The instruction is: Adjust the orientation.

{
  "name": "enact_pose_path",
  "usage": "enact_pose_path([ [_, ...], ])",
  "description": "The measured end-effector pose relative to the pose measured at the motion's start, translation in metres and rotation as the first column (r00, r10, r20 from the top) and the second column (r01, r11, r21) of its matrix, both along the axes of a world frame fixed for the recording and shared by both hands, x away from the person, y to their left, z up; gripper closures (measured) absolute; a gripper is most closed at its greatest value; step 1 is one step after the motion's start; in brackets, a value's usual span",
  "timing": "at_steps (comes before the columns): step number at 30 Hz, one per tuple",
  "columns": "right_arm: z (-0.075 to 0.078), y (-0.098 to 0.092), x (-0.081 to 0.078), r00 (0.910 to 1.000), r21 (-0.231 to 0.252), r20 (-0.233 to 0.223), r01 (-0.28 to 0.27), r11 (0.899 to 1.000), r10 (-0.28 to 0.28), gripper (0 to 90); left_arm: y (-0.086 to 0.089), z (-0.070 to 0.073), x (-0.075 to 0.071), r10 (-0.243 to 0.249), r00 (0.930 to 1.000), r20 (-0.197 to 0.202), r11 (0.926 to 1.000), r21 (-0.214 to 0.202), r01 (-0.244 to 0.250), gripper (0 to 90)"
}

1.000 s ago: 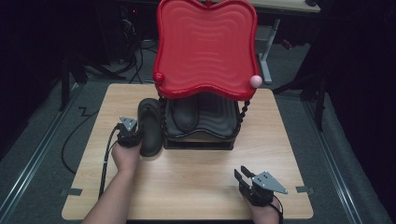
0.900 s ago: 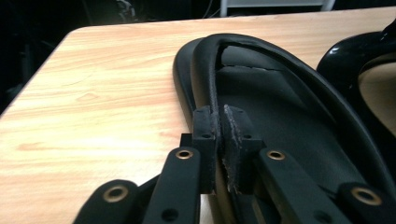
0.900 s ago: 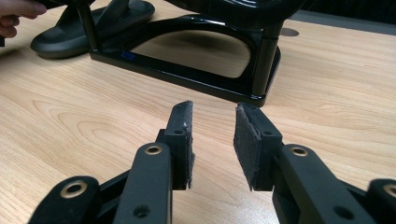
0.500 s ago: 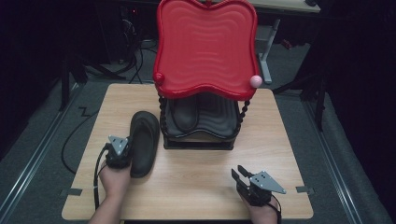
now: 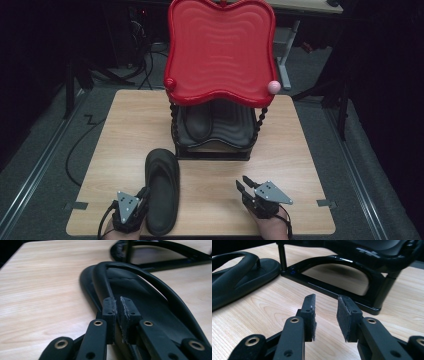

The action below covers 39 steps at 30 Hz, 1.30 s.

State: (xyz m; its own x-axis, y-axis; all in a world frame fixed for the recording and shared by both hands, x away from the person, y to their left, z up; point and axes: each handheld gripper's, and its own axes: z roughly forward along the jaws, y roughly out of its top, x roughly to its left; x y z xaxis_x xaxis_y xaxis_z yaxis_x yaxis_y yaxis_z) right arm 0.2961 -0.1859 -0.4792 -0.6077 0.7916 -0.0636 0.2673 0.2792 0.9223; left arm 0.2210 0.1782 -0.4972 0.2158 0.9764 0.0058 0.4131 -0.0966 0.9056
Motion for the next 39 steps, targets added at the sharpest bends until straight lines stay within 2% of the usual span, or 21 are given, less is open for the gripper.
enact_pose_path([
  [5, -0.004, 0.011, -0.002, 0.9997, -0.014, -0.012, -0.020, 1.000, 0.019, 67.7, -0.013, -0.002, -0.013, -0.036, 0.9992, 0.018, 0.9992, 0.019, 0.036, 82.4],
  [8, -0.002, 0.023, -0.005, 0.9986, -0.002, -0.021, -0.049, 0.999, 0.049, 66.6, -0.019, -0.001, -0.015, -0.058, 0.9982, 0.016, 0.9982, 0.014, 0.058, 82.3],
  [9, -0.001, 0.028, -0.006, 0.9980, 0.005, -0.022, -0.060, 0.998, 0.060, 65.8, -0.020, -0.001, -0.015, -0.068, 0.9974, 0.026, 0.9976, 0.019, 0.067, 82.3],
  [11, 0.002, 0.041, -0.009, 0.9961, 0.025, -0.026, -0.084, 0.996, 0.085, 63.0, -0.026, -0.001, -0.016, -0.083, 0.9963, 0.022, 0.9963, 0.023, 0.083, 81.9],
  [13, 0.003, 0.056, -0.012, 0.9941, 0.023, -0.015, -0.107, 0.994, 0.107, 60.8, -0.030, -0.002, -0.015, -0.094, 0.9952, 0.029, 0.9954, 0.023, 0.093, 81.7],
  [18, 0.000, 0.093, -0.017, 0.9853, 0.077, -0.062, -0.154, 0.985, 0.159, 54.3, -0.036, -0.003, -0.017, -0.113, 0.9930, 0.033, 0.9930, 0.039, 0.112, 81.2],
  [20, -0.004, 0.108, -0.019, 0.9828, 0.053, -0.065, -0.170, 0.984, 0.173, 54.0, -0.034, -0.002, -0.016, -0.117, 0.9926, 0.032, 0.9929, 0.025, 0.116, 80.6],
  [23, -0.014, 0.124, -0.014, 0.9784, 0.025, -0.103, -0.178, 0.984, 0.179, 55.2, -0.032, -0.002, -0.016, -0.106, 0.9934, 0.044, 0.9942, 0.025, 0.105, 74.7],
  [25, -0.020, 0.128, -0.010, 0.9725, 0.029, -0.132, -0.190, 0.981, 0.192, 56.4, -0.031, -0.002, -0.013, -0.114, 0.9912, 0.067, 0.9933, -0.013, 0.115, 67.4],
  [28, -0.022, 0.132, -0.009, 0.9680, 0.031, -0.143, -0.204, 0.978, 0.207, 61.6, -0.033, -0.003, -0.004, -0.106, 0.9923, 0.064, 0.9943, 0.002, 0.106, 61.5],
  [30, -0.022, 0.133, -0.009, 0.9687, 0.026, -0.140, -0.204, 0.979, 0.206, 62.7, -0.032, -0.005, 0.003, -0.097, 0.9945, 0.040, 0.9951, -0.016, 0.098, 62.1],
  [32, -0.023, 0.133, -0.009, 0.9693, 0.031, -0.143, -0.198, 0.980, 0.200, 63.9, -0.030, -0.007, 0.007, -0.092, 0.9951, 0.038, 0.9955, -0.022, 0.092, 67.8],
  [36, -0.022, 0.133, -0.011, 0.9684, 0.037, -0.147, -0.198, 0.979, 0.201, 71.1, -0.034, -0.006, 0.005, -0.088, 0.9953, 0.040, 0.9961, 0.011, 0.088, 72.0],
  [39, -0.020, 0.132, -0.013, 0.9736, 0.020, -0.130, -0.187, 0.982, 0.188, 75.7, -0.036, -0.003, 0.004, -0.099, 0.9941, 0.044, 0.9951, -0.002, 0.099, 73.1],
])
